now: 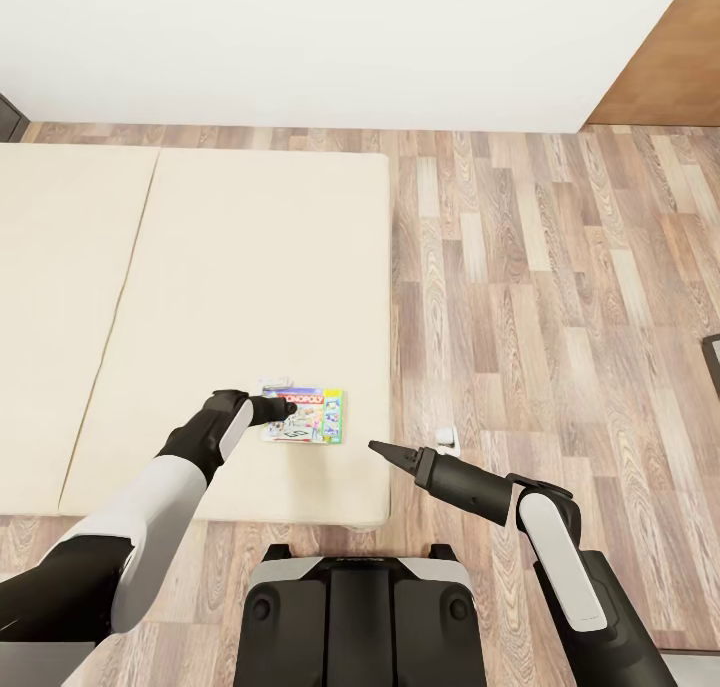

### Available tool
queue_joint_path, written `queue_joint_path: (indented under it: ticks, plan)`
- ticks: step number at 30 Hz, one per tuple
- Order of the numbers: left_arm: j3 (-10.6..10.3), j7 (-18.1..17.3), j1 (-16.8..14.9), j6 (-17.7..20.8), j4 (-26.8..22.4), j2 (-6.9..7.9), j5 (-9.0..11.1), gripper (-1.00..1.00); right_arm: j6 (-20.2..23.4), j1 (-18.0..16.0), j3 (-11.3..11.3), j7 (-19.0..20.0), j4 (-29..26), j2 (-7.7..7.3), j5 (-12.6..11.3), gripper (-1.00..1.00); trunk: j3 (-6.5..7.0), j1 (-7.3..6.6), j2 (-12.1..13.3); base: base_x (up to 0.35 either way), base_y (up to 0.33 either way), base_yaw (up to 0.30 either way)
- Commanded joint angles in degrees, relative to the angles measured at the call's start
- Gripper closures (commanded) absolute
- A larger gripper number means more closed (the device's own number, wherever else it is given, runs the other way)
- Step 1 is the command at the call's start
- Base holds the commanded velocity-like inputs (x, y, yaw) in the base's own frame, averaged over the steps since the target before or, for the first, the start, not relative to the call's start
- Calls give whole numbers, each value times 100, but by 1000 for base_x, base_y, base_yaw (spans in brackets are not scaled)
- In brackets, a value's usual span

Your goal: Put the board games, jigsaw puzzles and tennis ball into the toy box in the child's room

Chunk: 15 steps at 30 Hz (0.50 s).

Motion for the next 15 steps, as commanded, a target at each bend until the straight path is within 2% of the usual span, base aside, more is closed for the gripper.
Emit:
queue_joint_path:
  ticks: [1, 15]
  plan:
    - [-20, 14, -1, 21, -6, 4, 55, -100, 11, -3, 1, 38, -1, -3, 36, -100, -6, 3, -9, 0, 0, 0]
    - [24, -80, 6, -22, -3, -11, 93, -100, 11, -3, 0, 38, -1, -4, 40, -100, -6, 3, -9, 0, 0, 0]
